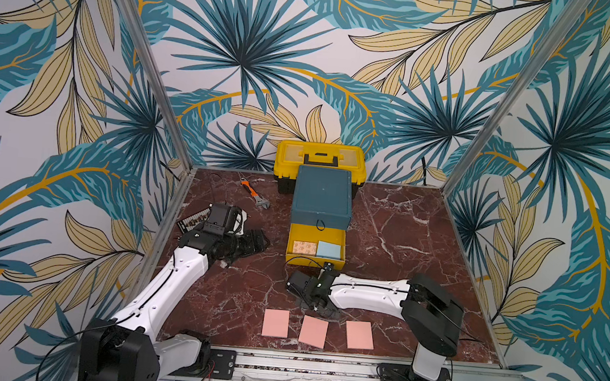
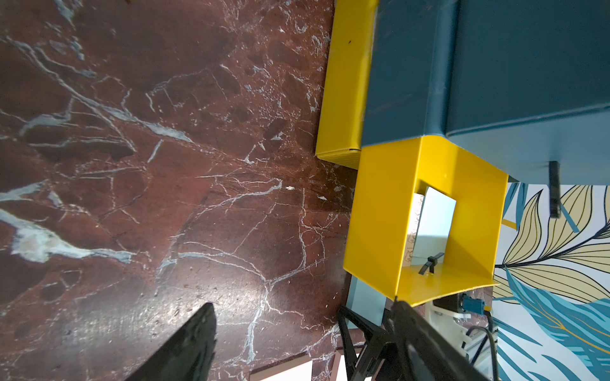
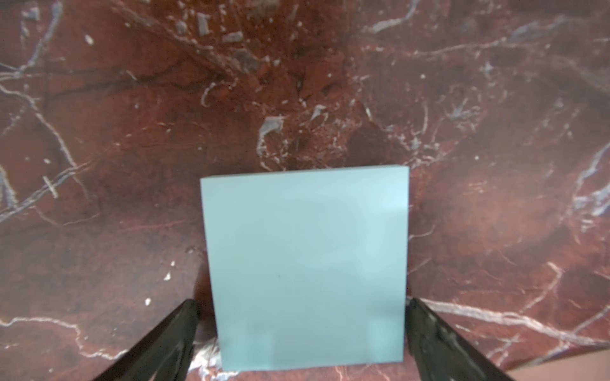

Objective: Please put the sticky notes in the drawer by color
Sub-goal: Pick up the sticky notes from the center of the board.

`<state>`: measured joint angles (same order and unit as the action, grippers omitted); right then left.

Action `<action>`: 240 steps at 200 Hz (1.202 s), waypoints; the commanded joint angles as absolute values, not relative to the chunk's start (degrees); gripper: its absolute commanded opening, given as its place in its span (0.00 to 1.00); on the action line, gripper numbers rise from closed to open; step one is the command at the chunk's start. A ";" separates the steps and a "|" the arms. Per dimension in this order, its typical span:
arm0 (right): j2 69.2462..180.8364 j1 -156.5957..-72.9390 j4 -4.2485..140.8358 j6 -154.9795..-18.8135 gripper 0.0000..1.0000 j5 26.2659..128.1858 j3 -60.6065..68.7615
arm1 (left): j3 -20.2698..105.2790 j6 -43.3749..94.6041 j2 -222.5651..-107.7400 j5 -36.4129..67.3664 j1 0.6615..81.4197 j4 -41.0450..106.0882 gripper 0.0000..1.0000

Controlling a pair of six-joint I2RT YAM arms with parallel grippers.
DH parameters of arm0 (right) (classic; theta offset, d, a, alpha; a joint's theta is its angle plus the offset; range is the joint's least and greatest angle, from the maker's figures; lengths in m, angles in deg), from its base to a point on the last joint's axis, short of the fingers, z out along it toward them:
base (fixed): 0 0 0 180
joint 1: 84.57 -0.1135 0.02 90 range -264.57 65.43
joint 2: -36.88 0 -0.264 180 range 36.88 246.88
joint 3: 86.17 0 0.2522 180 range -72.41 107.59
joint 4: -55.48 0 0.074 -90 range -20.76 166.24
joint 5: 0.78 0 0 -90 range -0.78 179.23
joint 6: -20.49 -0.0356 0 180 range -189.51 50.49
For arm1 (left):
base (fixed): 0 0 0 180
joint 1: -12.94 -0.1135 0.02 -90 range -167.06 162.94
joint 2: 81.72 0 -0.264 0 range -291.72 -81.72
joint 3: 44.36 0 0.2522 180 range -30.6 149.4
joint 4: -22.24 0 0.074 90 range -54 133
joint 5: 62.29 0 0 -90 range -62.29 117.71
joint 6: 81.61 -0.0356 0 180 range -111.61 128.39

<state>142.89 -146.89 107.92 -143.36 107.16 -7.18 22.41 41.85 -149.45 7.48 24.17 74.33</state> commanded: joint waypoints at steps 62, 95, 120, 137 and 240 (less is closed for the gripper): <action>143.69 -146.70 104.93 -142.91 0.79 104.43 -9.12 | 22.20 41.75 -148.61 8.33 24.28 73.80 0.85; 141.80 -147.11 105.80 -142.90 0.77 104.93 -9.49 | 22.18 41.86 -148.43 8.40 24.28 73.80 0.85; 139.87 -147.75 109.02 -141.93 0.77 106.11 -7.93 | 22.31 41.88 -148.34 8.38 24.28 73.80 0.85; 138.90 -148.44 112.39 -140.44 0.77 107.27 -5.60 | 22.38 41.92 -148.36 8.39 24.28 73.80 0.85; 127.48 -149.44 121.80 -135.50 0.76 104.10 -2.75 | 25.41 41.71 -148.17 9.91 24.28 75.82 0.85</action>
